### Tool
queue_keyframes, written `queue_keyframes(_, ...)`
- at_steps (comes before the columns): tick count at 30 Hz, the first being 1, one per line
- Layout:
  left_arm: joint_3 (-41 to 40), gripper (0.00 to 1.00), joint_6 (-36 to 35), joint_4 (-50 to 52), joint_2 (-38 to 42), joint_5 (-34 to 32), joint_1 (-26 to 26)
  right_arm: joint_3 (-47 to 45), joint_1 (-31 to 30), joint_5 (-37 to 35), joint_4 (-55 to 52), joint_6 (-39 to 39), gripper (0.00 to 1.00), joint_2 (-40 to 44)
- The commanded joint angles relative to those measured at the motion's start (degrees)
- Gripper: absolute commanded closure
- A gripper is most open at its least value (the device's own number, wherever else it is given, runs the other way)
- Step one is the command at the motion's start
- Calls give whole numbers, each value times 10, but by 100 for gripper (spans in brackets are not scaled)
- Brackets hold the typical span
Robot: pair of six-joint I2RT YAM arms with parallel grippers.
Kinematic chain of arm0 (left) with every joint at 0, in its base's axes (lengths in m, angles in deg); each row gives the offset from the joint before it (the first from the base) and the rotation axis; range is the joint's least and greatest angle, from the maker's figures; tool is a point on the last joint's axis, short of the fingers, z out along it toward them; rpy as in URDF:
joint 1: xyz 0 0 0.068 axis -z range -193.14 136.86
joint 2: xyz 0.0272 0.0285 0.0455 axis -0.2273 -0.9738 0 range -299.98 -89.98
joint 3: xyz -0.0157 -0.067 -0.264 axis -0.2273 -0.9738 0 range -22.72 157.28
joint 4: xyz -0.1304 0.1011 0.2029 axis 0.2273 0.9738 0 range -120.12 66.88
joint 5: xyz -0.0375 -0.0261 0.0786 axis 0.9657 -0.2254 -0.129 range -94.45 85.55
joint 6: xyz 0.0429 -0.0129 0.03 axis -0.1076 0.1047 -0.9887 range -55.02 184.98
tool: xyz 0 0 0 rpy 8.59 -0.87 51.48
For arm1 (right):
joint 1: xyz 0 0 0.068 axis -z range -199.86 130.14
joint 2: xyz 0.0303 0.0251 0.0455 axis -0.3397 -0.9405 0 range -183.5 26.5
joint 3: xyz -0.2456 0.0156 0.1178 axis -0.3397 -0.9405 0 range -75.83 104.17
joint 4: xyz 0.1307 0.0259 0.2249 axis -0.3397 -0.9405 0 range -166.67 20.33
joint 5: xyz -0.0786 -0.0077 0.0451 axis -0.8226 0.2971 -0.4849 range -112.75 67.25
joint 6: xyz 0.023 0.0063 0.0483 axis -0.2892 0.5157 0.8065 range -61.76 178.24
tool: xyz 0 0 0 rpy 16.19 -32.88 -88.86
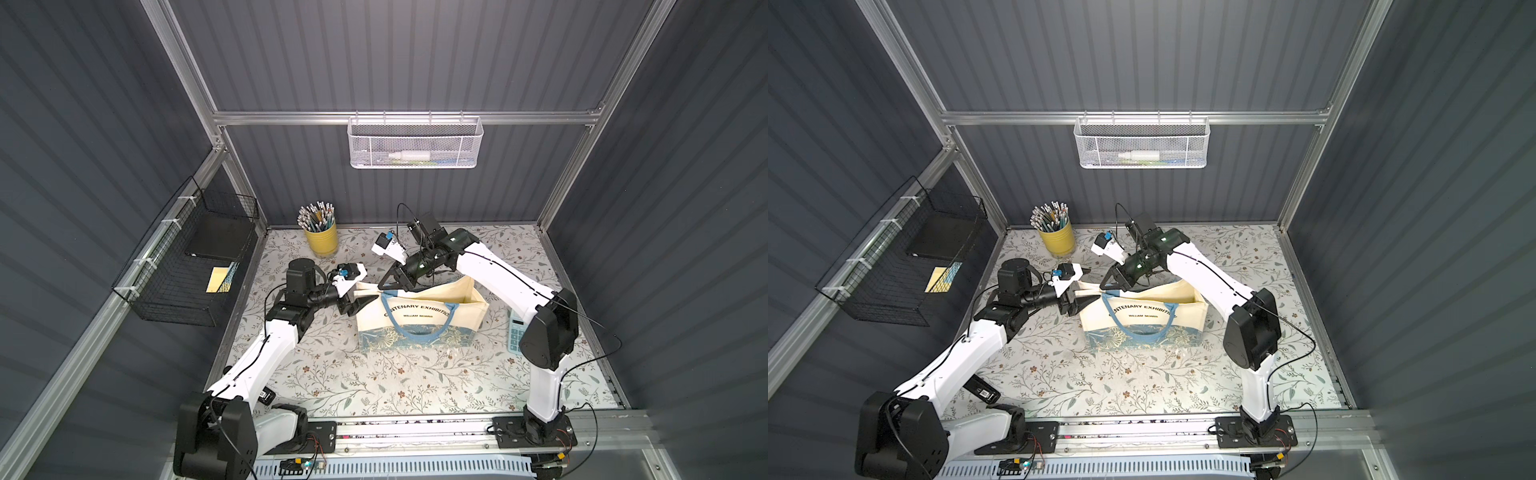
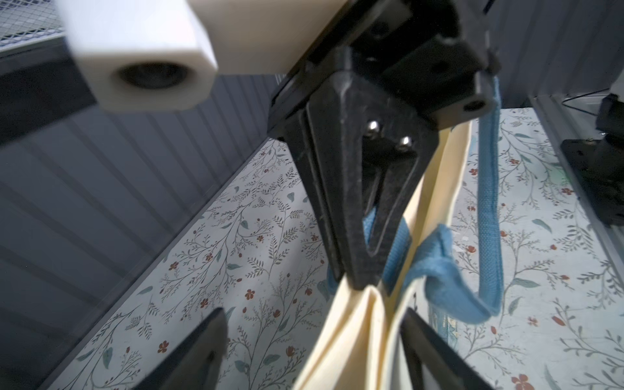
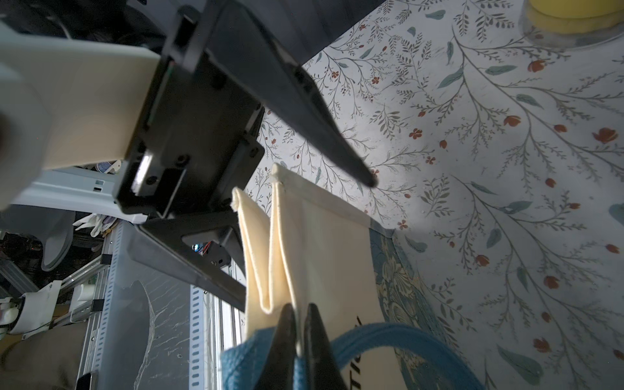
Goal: Put away the canvas bag
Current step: Press the canvas bag at the center of the board.
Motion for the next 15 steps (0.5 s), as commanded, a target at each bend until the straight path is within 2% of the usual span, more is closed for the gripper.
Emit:
queue_keyframes(1,29,38,-22,65,-8,55,-1,1,-5,-8,-10,1,100,15)
queue_keyframes(3,30,54,-31,85,-8,63,-1,1,-4,-26,-7,2,100,16)
queue_keyframes(5,27,60,-34,95,-5,65,-1,1,-4,-45,-3,3,100,18)
queue_keyframes(9,12,48,-30,103,0,66,-1,1,-2,-68,3,6,100,24)
queue_keyframes(12,-6,44,-26,96,5,63,-1,1,-1,-70,6,6,100,28)
queue_keyframes(15,-19,45,-22,88,8,57,-1,-2,0,-72,6,6,100,30)
